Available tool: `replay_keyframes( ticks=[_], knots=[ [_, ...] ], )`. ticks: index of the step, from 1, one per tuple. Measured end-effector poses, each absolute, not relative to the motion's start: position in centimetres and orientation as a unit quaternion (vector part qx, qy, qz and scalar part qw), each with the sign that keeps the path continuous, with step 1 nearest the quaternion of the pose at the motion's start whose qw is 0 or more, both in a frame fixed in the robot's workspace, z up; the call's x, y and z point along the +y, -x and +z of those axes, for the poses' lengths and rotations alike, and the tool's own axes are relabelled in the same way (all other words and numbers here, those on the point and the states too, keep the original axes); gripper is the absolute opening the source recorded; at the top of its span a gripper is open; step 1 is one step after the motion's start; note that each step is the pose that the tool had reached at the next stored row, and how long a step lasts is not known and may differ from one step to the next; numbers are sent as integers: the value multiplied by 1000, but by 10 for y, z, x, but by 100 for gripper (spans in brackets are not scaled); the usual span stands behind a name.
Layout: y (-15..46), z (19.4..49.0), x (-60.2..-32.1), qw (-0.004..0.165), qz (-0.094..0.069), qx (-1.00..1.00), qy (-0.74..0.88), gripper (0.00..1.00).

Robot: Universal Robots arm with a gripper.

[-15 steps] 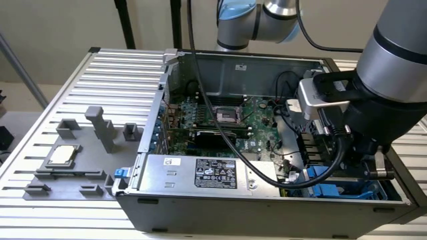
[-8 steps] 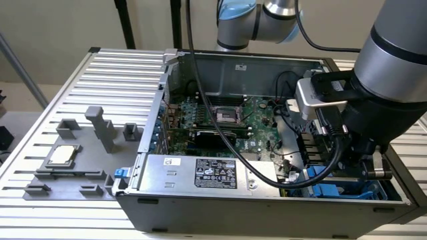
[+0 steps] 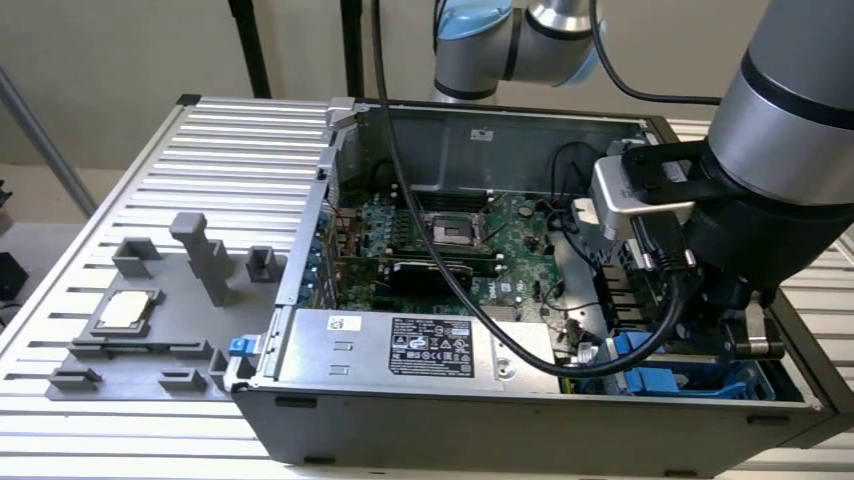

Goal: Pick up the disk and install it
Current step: 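Insert the second disk wire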

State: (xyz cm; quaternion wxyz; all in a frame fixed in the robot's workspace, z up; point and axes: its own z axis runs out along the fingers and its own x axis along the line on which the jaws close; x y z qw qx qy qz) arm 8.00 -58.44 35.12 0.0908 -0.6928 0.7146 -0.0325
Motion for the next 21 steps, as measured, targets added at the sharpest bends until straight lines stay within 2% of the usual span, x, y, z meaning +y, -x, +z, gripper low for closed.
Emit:
replay_keyframes(
  ticks=[21],
  knots=[
    [-87,382,-562,90,-32,715,692,25]
  ],
)
